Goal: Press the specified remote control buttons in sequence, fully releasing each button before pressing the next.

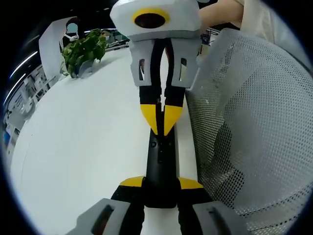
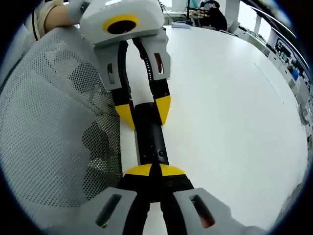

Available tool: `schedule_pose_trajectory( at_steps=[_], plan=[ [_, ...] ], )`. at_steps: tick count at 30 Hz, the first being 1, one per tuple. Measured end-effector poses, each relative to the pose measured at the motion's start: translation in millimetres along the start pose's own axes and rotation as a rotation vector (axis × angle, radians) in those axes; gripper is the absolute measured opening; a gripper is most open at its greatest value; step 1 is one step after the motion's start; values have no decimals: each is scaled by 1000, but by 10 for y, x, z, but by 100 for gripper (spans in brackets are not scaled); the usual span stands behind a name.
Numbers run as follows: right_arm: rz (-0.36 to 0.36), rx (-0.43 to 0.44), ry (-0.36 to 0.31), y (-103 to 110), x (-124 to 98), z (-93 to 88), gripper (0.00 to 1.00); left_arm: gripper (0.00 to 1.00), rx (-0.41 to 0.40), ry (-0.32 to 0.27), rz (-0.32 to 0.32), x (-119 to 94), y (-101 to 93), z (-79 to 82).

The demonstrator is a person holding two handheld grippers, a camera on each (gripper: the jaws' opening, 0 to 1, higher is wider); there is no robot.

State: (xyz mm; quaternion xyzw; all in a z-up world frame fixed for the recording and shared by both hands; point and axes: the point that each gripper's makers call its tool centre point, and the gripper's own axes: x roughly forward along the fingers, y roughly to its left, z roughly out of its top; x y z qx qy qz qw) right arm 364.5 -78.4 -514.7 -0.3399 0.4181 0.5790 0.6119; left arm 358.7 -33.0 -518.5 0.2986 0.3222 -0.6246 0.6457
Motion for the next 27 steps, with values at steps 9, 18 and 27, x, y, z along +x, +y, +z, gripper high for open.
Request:
schedule_pose_trajectory(
  at_steps=[9,18,27],
  plan=[
    [21,-72,40,10,6,5,2,24,1,9,3,2,-2,4],
    [22,-63,56,22,-2,13,2,24,-1,8,3,3,-1,0],
    [-44,46,-77,-4,-24,4,0,24,-1,4,3,1,-3,2]
  ],
)
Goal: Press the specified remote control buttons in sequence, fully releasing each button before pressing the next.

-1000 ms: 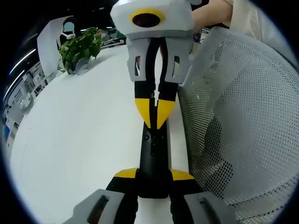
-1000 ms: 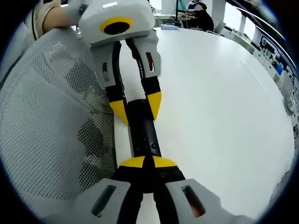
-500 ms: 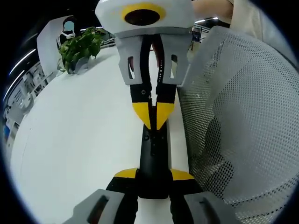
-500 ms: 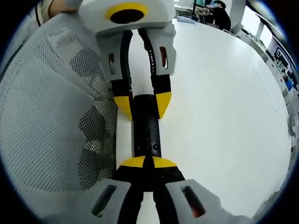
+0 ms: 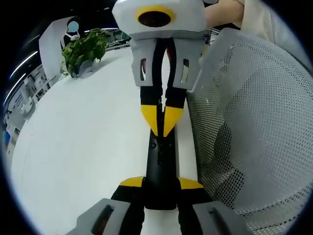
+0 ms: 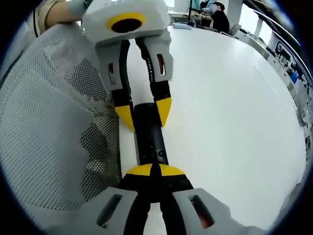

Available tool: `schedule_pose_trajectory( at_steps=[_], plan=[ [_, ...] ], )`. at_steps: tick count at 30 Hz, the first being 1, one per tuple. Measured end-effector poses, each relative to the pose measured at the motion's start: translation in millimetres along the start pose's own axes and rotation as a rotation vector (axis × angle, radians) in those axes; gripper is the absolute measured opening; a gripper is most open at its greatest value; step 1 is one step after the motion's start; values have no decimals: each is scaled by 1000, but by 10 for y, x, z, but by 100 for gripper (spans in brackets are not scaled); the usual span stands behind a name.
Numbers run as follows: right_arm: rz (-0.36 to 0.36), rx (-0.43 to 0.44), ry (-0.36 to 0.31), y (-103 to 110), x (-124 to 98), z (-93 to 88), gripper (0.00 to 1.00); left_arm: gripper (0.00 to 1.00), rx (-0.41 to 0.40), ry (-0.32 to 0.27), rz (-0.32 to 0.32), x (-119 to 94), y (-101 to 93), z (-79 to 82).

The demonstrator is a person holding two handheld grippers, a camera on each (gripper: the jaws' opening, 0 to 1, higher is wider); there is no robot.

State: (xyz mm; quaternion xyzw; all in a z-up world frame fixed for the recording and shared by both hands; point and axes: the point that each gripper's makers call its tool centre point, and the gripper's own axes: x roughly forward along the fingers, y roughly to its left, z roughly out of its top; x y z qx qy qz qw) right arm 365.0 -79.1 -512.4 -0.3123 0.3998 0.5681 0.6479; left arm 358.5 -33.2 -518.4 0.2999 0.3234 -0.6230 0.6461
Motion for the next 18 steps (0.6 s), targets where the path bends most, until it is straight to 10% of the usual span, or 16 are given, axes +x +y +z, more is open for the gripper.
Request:
schedule_pose_trajectory(
  at_steps=[18],
  plan=[
    [-13,-138,53,29,29,52,0,24,-2,-4,0,-1,1,0]
  ],
)
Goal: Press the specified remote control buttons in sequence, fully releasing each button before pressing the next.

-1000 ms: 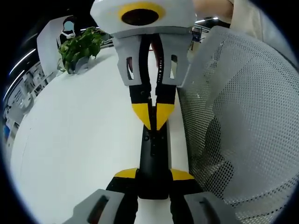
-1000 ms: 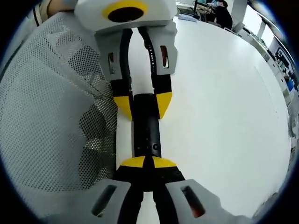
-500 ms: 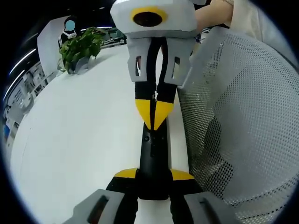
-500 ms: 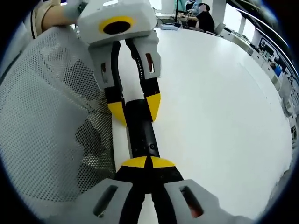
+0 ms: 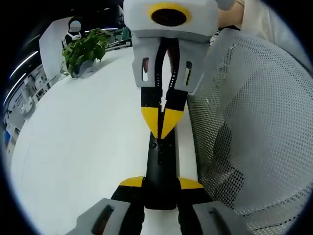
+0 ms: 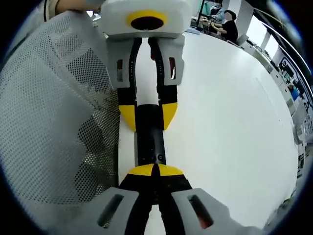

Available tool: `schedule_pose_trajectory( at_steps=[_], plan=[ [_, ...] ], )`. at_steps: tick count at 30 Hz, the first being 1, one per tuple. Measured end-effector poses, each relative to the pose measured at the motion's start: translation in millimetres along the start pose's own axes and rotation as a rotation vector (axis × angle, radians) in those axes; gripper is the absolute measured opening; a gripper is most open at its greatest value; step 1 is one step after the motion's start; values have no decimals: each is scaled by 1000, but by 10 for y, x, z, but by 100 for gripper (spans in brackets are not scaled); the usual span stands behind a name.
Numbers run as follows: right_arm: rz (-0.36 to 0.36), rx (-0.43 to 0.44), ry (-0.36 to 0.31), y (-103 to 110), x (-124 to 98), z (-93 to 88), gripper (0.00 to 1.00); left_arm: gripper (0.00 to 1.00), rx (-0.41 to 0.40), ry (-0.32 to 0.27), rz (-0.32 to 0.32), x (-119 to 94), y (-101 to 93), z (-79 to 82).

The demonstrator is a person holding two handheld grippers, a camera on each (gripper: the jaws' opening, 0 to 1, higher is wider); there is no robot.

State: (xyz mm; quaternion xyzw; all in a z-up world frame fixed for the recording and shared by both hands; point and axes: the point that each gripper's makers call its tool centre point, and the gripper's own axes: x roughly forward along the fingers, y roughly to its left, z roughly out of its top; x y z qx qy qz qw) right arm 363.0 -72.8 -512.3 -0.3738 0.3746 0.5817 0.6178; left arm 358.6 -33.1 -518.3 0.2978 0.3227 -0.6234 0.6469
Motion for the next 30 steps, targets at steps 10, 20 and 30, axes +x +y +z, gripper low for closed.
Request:
schedule_pose_trajectory(
  at_steps=[10,20,30],
  plan=[
    [17,31,29,-10,17,-8,0,24,0,-1,0,-2,0,-3],
    [-50,23,-73,-6,-9,-22,0,24,-2,-4,-3,-2,-2,2],
    [-126,-90,-42,18,-42,17,0,24,-2,-3,-2,1,-4,2]
  ],
)
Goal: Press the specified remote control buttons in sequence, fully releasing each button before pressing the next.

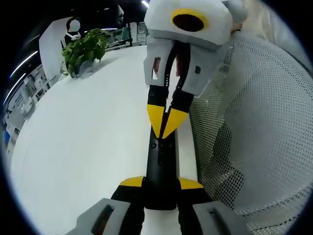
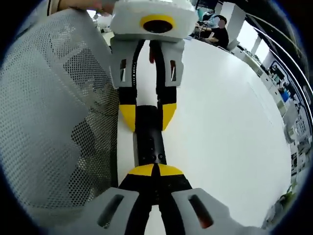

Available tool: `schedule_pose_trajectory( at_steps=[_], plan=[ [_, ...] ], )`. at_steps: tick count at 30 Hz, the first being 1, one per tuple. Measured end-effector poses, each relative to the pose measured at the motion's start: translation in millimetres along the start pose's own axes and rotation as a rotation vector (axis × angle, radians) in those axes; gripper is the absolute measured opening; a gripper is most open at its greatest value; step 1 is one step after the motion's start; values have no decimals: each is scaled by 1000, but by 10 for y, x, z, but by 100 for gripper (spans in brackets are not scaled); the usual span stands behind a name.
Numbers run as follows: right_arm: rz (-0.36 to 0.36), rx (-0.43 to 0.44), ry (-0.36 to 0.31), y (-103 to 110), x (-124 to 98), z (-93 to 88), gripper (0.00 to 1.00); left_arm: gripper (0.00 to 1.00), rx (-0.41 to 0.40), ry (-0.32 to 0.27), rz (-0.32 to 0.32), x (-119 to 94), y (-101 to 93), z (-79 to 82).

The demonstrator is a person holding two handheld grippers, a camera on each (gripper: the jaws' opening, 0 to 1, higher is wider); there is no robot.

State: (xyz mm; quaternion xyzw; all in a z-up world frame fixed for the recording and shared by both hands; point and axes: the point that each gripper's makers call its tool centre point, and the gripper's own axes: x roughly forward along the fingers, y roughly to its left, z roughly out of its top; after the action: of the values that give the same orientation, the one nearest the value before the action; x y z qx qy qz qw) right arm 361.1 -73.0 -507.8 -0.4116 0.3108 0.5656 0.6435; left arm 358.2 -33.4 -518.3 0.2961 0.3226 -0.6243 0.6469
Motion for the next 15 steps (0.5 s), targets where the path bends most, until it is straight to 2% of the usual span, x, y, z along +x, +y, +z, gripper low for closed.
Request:
schedule_pose_trajectory(
  at_steps=[3,6,12,15],
  plan=[
    [-7,-6,-7,16,-15,9,0,24,-4,-3,-1,-2,0,1],
    [38,-15,-26,100,-17,65,0,24,-8,-4,-1,-4,1,1],
    [44,-67,-22,150,22,123,0,24,-13,-6,-3,-5,2,2],
    [33,-157,8,148,22,122,0,24,-14,-8,-2,-5,2,2]
  ],
)
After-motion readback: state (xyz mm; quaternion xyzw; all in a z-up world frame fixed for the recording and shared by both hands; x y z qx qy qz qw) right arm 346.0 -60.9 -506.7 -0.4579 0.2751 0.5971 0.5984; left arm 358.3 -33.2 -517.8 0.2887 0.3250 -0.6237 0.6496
